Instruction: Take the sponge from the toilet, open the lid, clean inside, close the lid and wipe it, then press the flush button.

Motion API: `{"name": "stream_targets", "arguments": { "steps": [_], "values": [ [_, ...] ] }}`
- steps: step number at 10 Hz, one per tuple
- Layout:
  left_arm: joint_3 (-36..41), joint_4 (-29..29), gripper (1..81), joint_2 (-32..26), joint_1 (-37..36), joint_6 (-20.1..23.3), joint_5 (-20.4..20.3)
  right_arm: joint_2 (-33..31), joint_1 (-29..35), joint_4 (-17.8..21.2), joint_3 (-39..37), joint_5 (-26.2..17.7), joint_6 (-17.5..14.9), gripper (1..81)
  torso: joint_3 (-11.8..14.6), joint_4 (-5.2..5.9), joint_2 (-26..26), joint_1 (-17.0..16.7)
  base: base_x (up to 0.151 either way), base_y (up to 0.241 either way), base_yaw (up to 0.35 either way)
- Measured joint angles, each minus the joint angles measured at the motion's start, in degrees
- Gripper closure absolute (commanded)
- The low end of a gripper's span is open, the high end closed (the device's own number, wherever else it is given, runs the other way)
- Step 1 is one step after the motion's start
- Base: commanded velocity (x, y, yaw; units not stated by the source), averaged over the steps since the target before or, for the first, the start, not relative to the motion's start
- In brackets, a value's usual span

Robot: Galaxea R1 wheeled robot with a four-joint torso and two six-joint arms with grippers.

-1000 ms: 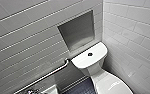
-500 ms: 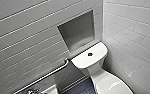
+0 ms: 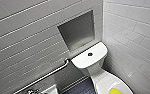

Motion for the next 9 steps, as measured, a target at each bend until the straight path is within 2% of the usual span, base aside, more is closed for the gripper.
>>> {"name": "stream_targets", "arguments": {
  "steps": [4,9],
  "values": [
    [0.0,0.0,1.0,0.0,0.0,0.0,0.0,8.0,7.3,4.9,-9.2,-2.8,-2.4,81.1,0.0,0.0,0.0,0.0,0.0,0.0,0.0],
    [0.0,0.0,1.0,0.0,0.0,0.0,0.0,19.7,9.4,7.3,-31.9,-11.4,-2.9,81.1,0.0,0.0,0.0,0.0,0.0,0.0,0.0]
  ]
}}
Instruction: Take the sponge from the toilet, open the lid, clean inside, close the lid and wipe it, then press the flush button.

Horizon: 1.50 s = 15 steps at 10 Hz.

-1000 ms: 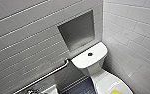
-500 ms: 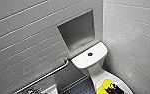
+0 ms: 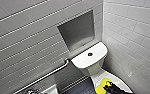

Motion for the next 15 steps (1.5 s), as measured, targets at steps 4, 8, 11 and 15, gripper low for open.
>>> {"name": "stream_targets", "arguments": {
  "steps": [4,8,11,15],
  "values": [
    [0.0,0.0,1.0,0.0,0.0,0.0,0.0,8.0,-1.5,0.2,-7.0,-5.3,-0.1,81.1,0.0,0.0,0.0,0.0,0.0,0.0,0.0],
    [0.0,0.0,1.0,0.0,0.0,0.0,0.0,0.4,-6.8,0.2,-0.9,-4.9,-0.3,81.1,0.0,0.0,0.0,0.0,0.0,0.0,0.0],
    [0.0,0.0,1.0,0.0,0.0,0.0,0.0,-3.3,-10.1,-0.1,5.5,-2.2,-0.3,81.1,0.0,0.0,0.0,0.0,0.0,0.0,0.0],
    [0.0,0.0,1.0,0.0,0.0,0.0,0.0,-9.7,-17.1,-4.4,15.1,3.9,0.0,81.1,0.0,0.0,0.0,0.0,0.0,0.0,0.0]
  ]
}}
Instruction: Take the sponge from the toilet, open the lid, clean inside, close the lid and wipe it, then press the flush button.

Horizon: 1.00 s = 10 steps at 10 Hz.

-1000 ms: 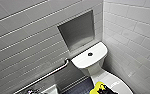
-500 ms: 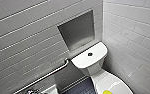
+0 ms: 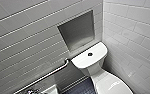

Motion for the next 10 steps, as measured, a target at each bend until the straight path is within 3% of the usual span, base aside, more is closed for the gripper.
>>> {"name": "stream_targets", "arguments": {
  "steps": [6,8,10],
  "values": [
    [0.0,0.0,1.0,0.0,0.1,0.0,0.0,-12.4,-4.8,-2.5,15.9,7.3,2.0,81.1,0.0,0.0,0.0,0.0,0.0,0.0,0.0],
    [0.0,0.0,1.0,0.0,0.1,0.0,0.0,-16.8,-9.1,-3.3,17.1,9.2,4.4,81.1,0.0,0.0,0.0,0.0,0.0,0.0,0.0],
    [0.0,0.0,1.0,0.0,0.1,0.0,0.1,-19.5,-14.1,-7.0,19.4,9.1,8.2,81.1,0.0,0.0,0.0,0.0,0.0,0.0,0.0]
  ]
}}
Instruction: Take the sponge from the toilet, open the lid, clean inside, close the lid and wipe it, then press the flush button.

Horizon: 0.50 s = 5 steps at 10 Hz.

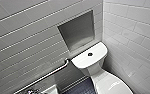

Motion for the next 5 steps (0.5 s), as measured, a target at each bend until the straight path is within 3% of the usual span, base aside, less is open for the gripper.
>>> {"name": "stream_targets", "arguments": {
  "steps": [2,5],
  "values": [
    [-0.3,0.0,1.0,0.0,-0.1,0.0,0.2,-3.1,-6.0,-7.1,2.9,0.0,3.0,81.1,0.0,0.0,0.0,0.0,0.0,0.0,0.0],
    [-1.4,0.0,1.0,0.0,-1.2,-0.1,0.5,-3.7,-16.3,-21.4,4.2,-0.3,5.3,81.1,0.0,0.0,0.0,0.0,0.0,0.0,0.0]
  ]
}}
